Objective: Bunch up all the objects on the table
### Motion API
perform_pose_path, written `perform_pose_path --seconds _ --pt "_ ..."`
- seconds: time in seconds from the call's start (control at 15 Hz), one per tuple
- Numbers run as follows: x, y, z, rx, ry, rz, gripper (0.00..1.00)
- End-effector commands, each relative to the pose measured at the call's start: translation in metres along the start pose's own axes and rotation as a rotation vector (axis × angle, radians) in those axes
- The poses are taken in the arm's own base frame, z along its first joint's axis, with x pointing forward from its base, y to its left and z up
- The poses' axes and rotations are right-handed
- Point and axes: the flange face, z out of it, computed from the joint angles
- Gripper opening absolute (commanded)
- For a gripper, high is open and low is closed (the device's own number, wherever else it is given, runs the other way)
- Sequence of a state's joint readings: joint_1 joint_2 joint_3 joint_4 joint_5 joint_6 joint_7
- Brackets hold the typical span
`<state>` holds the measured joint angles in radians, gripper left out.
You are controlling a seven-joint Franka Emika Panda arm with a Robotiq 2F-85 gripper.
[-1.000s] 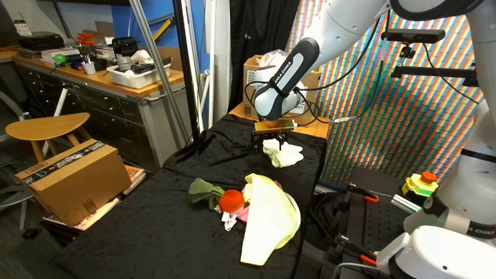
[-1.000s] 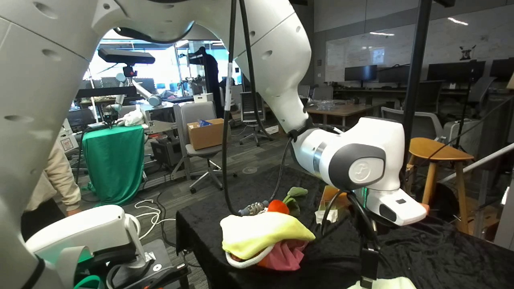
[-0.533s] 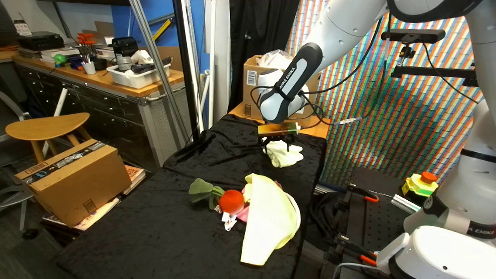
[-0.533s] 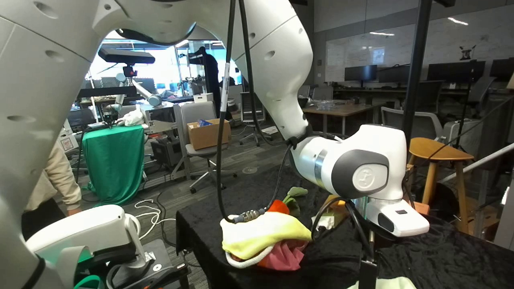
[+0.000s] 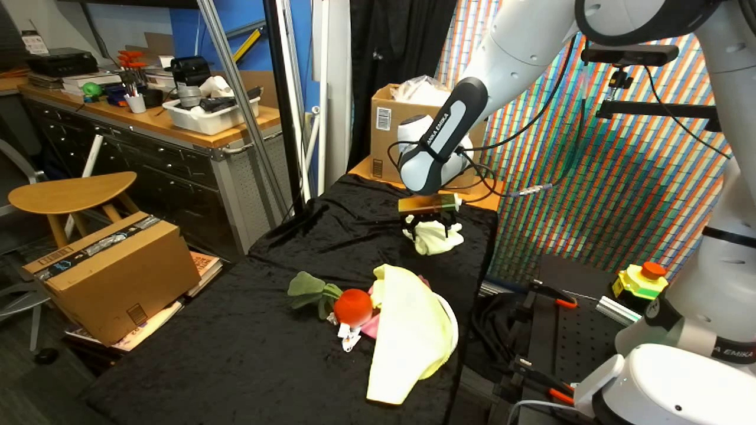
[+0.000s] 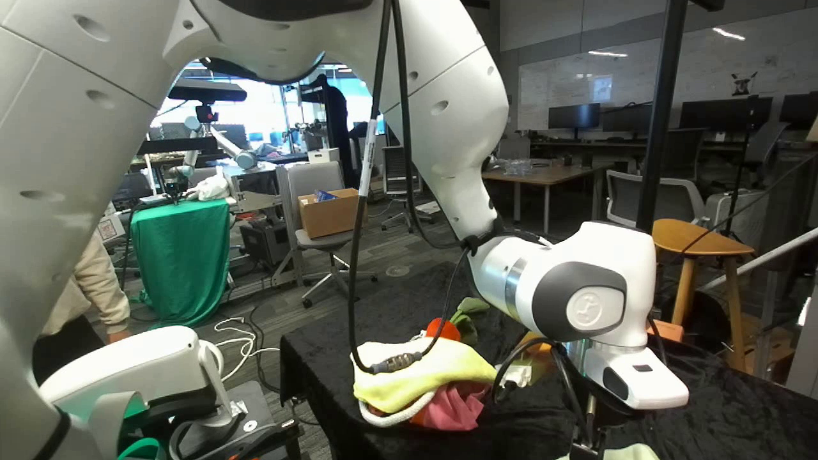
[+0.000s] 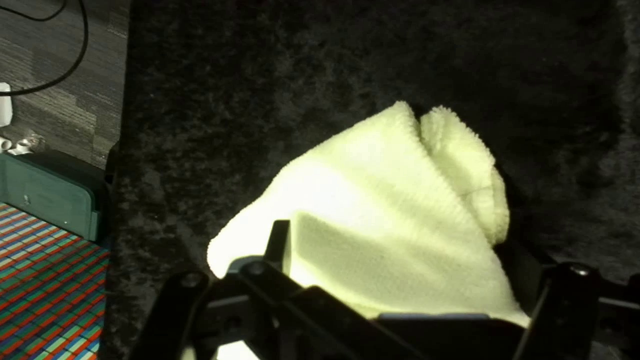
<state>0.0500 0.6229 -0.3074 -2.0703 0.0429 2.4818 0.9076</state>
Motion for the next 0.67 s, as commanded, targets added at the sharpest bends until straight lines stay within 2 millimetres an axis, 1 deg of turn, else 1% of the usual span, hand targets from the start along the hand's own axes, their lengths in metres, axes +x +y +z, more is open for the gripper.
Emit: perform_pose_path --seconds 0.0,0.13,0.27,0.33,0.4,0.53,0.6 --pt "0.0061 -0.001 0.0095 -0.015 -0.011 0.033 1.0" --pt "0.007 -0.0007 0.0129 -0.018 -0.012 0.039 1.0" --pt "0.0076 -0.0011 0.0118 -0.014 -0.011 0.036 1.0" --pt "0.0078 -0.0014 0.011 -0.014 -0.009 0.036 0.97" --pt "0.008 -0.0017 0.0092 -0.01 -0.007 0.034 0.75" --pt "0.0088 -0.003 0.0068 -0.006 -0.003 0.034 0.7" --pt "0.009 -0.0047 0.0058 -0.006 0.0 0.033 0.63"
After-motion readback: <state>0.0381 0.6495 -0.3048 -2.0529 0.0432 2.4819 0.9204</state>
